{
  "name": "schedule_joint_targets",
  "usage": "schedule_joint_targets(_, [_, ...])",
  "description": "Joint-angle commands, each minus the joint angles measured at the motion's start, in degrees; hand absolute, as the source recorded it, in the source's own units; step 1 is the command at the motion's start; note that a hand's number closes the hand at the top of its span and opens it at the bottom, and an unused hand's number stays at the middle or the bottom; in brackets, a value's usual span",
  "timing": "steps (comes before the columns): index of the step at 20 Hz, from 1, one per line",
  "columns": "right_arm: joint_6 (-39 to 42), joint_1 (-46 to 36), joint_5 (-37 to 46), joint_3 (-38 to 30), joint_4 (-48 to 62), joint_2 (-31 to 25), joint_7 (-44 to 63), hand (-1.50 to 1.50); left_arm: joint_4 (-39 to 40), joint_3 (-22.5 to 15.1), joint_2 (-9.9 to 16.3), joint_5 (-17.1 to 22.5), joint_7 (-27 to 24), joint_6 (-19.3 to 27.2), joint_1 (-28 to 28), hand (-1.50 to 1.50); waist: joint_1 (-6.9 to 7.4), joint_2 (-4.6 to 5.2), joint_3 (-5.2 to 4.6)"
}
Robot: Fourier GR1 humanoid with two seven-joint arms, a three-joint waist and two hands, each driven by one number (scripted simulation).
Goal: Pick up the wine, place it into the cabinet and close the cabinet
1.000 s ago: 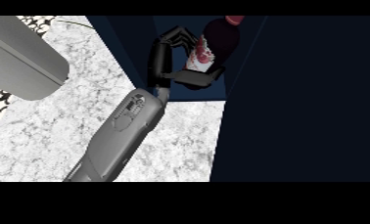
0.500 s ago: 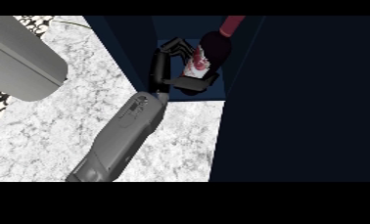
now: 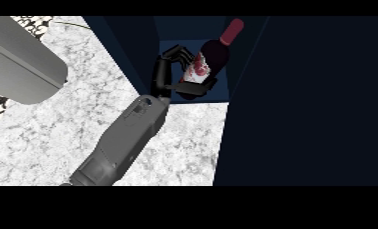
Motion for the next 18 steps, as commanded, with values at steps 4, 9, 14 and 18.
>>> schedule_joint_targets(4, [-1.00, -0.81, -2.36, 0.56, -4.66, 0.16, 3.52, -1.50, 8.39, 4.71, 0.00, 5.05, -5.53, -2.45, -5.33, 1.50, -0.55, 0.12, -0.05])
schedule_joint_targets(9, [-1.05, -2.06, -1.59, 0.39, -1.01, 0.67, 1.31, -1.50, 11.51, 7.44, 0.00, 10.10, -7.38, -5.77, -7.19, 1.50, -0.68, 0.28, -0.04])
schedule_joint_targets(14, [0.54, 0.93, -4.78, -0.72, -4.23, 0.65, 2.51, -1.50, 17.79, 9.99, 0.00, 9.69, -6.40, -6.17, -11.76, 1.50, -0.79, 0.24, 0.00])
schedule_joint_targets(18, [-1.34, -2.12, -2.28, 0.56, -3.46, 1.54, 2.95, -1.50, 22.50, 11.57, 0.46, 9.39, -8.80, -7.80, -13.86, 1.50, -1.39, 0.57, -0.06])
